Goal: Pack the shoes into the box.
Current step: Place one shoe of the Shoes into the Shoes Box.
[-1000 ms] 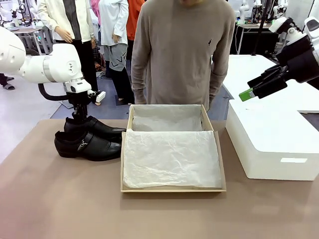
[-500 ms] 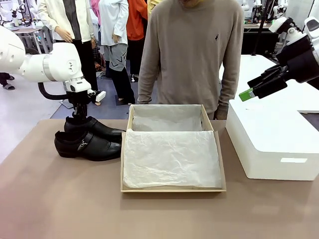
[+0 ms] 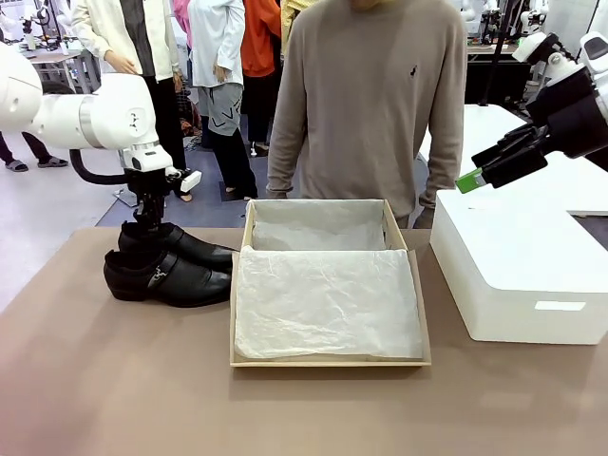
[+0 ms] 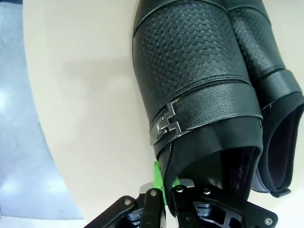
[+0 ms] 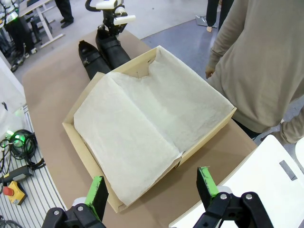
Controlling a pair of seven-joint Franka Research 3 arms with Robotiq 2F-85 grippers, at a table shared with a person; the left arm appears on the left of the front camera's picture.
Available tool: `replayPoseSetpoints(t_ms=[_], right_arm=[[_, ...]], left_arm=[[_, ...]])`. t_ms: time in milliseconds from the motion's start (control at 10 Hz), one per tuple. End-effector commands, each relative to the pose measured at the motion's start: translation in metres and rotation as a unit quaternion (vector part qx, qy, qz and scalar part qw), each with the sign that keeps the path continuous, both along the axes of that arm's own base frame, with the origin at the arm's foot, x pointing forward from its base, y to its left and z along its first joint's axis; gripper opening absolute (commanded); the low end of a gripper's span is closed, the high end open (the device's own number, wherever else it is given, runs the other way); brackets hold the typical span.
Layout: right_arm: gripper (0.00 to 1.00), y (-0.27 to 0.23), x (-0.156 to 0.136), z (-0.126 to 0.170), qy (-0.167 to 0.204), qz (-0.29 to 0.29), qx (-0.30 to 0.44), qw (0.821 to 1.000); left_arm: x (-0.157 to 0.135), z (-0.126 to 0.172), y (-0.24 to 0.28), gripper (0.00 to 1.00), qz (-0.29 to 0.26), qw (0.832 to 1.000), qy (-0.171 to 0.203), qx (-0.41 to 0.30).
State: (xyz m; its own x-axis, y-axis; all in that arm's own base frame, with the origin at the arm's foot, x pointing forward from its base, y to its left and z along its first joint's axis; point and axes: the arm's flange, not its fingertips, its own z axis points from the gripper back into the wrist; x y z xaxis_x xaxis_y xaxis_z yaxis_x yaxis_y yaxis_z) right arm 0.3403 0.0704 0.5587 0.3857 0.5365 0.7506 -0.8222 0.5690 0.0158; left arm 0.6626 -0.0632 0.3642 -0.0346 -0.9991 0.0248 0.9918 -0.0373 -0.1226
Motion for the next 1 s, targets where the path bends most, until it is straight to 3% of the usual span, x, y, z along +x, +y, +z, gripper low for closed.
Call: replayPoseSetpoints(t_ms=[0, 100, 200, 600, 900], right_arm=[[1.0, -0.001, 0.001, 0.0, -0.001, -0.001, 0.002, 1.0], [1.0, -0.001, 0.001, 0.0, -0.001, -0.001, 0.002, 1.0], [1.0, -0.001, 0.001, 0.0, -0.001, -0.001, 0.002, 1.0], [1.0, -0.001, 0.001, 0.0, -0.001, -0.001, 0.002, 1.0], [1.0, -0.001, 0.001, 0.0, -0.001, -0.001, 0.002, 1.0]], left_arm=[[-0.013, 0.012, 0.004, 0.0, 0.005, 1.0, -0.013, 0.016], [-0.012, 0.023, 0.01, 0.0, 0.025, 0.999, -0.023, 0.011], [-0.009, 0.036, 0.019, 0.0, 0.033, 0.998, -0.06, -0.002], [-0.009, 0.093, 0.053, 0.0, 0.092, 0.989, -0.116, 0.007], [-0.024, 0.139, 0.038, 0.0, 0.12, 0.981, -0.15, -0.009]])
